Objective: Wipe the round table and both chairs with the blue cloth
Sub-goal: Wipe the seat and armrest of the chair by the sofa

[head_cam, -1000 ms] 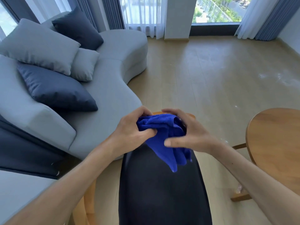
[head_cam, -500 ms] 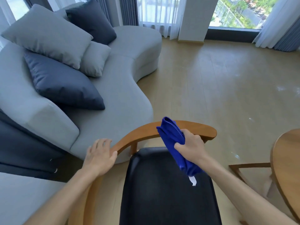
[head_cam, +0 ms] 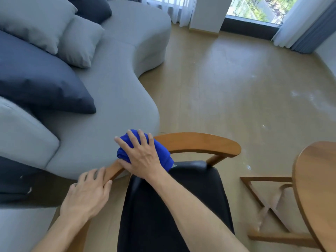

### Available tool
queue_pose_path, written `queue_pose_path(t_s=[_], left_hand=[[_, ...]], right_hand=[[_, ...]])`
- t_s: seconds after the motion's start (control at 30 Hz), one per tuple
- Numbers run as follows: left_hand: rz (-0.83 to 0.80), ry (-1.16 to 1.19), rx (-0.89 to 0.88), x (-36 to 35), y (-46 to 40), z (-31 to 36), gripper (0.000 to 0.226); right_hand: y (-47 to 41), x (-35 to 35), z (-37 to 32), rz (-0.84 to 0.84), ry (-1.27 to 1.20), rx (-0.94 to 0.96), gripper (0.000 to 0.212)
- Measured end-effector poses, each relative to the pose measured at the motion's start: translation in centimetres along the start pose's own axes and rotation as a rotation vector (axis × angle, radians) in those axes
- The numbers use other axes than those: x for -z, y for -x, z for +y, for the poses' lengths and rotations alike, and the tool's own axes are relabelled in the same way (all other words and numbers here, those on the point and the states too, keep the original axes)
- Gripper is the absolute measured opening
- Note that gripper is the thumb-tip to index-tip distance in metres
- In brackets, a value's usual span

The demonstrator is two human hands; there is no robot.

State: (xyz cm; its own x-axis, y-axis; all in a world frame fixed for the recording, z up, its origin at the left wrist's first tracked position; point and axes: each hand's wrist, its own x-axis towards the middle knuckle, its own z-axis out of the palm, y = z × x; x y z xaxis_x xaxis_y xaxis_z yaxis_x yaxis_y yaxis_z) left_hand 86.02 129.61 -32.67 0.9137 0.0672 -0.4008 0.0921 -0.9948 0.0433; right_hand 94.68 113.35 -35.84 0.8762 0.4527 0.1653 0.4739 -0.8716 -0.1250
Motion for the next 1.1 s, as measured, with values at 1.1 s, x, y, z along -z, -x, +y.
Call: queue_pose_path(t_s=[1.1], left_hand=[[0.033,0.08,0.006,0.1,0.1,0.5,0.042]], right_hand=[[4.6,0.6,5.9,0.3,0.004,-0.122,0.043]])
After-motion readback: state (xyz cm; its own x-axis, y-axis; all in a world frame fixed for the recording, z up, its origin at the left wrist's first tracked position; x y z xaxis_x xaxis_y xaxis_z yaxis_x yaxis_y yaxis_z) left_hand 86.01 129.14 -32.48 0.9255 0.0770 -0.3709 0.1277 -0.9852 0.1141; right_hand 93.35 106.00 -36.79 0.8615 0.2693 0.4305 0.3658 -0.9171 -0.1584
